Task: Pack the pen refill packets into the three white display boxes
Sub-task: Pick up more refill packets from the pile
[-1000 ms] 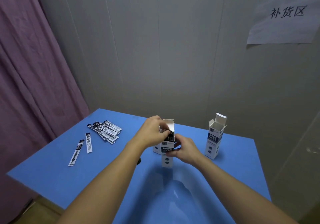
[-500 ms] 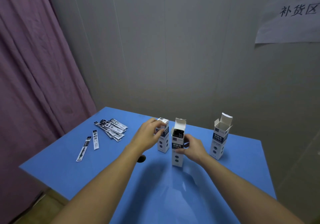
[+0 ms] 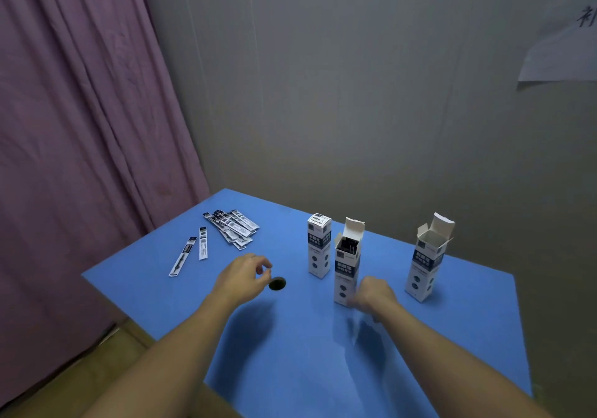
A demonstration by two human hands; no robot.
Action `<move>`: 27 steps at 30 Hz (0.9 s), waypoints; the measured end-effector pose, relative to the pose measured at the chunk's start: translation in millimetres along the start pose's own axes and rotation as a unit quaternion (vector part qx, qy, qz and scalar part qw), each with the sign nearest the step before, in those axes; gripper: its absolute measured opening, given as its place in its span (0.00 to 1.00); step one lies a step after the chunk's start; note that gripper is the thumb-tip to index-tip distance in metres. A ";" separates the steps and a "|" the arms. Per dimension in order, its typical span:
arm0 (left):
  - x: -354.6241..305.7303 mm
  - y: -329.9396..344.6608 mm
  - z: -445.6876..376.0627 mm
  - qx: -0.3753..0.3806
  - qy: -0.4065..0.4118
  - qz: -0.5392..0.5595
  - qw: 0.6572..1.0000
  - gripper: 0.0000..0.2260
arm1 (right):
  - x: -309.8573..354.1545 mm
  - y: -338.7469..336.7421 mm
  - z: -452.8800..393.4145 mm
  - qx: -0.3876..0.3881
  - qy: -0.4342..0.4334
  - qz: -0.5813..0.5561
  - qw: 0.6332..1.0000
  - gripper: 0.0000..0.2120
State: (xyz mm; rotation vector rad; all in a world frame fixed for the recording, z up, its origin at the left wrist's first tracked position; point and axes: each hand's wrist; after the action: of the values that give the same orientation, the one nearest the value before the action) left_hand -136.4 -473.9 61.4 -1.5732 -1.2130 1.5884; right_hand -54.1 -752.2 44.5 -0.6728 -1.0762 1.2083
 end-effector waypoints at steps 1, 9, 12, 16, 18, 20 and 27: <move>3.8 -0.1 3.9 -0.001 -0.019 -0.004 1.000 0.09 | 2.7 3.4 3.8 0.027 0.001 0.020 0.999 0.10; 37.4 -14.5 38.6 -0.005 -0.116 -0.033 0.993 0.14 | 60.7 17.4 21.8 0.023 -0.148 0.123 0.981 0.07; 55.8 -32.6 46.2 -0.012 -0.148 -0.045 0.988 0.15 | 90.2 19.6 20.5 0.003 -0.197 0.111 0.974 0.06; 91.2 -55.1 55.9 -0.036 -0.185 -0.045 0.981 0.19 | 135.9 27.2 18.4 -0.007 -0.238 0.132 0.962 0.13; 111.8 -62.5 62.1 -0.050 -0.199 -0.042 0.978 0.21 | 160.2 36.7 16.6 0.003 -0.250 0.141 0.958 0.15; 134.1 -69.2 70.0 -0.052 -0.205 -0.044 0.976 0.22 | 184.4 49.4 15.3 0.013 -0.256 0.146 0.956 0.18; 222.8 -99.3 88.5 -0.030 -0.224 -0.059 0.972 0.23 | 272.5 86.4 10.7 0.029 -0.250 0.156 0.955 0.18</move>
State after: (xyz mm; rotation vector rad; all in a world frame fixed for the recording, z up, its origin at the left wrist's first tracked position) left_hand -269.7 -252.0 42.5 -1.1802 -1.5698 1.9040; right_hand -100.2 -469.9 52.2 -0.5122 -1.3768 1.7373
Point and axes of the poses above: each hand's wrist, its own z-axis away from the middle knuckle, its own y-axis out of the palm, x = y × z, and after that the axes turned 5 degrees about z, right-handed
